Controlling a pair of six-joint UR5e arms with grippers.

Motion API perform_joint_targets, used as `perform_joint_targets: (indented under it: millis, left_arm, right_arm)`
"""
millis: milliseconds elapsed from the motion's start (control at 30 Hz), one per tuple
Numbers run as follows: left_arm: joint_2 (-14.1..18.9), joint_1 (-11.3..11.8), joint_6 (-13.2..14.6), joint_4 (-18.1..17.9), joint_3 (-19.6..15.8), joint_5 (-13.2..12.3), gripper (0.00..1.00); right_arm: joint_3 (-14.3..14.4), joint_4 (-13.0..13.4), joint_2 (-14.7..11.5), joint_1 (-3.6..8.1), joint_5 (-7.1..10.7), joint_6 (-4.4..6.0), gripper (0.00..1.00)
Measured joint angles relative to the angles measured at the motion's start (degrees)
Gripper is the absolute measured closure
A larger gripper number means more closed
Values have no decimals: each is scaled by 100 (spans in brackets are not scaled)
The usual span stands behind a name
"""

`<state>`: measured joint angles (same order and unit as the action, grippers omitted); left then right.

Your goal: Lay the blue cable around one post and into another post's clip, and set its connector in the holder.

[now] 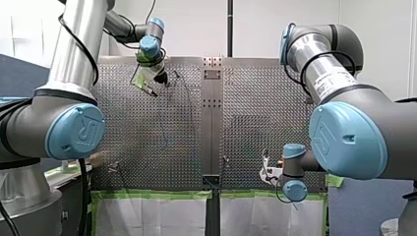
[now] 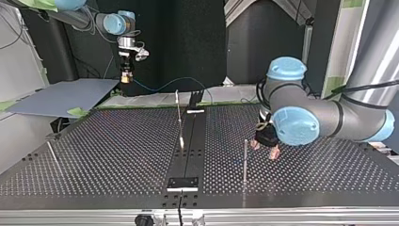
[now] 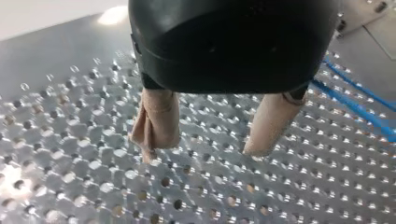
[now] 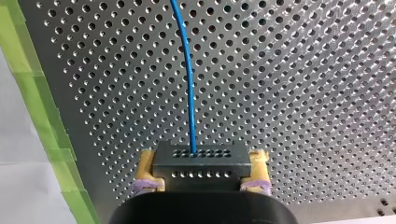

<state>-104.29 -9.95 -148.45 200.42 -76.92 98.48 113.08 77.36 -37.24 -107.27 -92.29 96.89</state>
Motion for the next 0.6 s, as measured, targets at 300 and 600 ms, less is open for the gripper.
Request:
perform_joint_targets:
  millis: [300,600]
  left_arm:
    - [120,-87,12,-89,-56,-212,0]
    - [170,-132,15,-71,-58,-165,0]
  right_arm:
    - [0,0,-2,9,0,15,100]
    - [0,-4,-5,12,0,16,100]
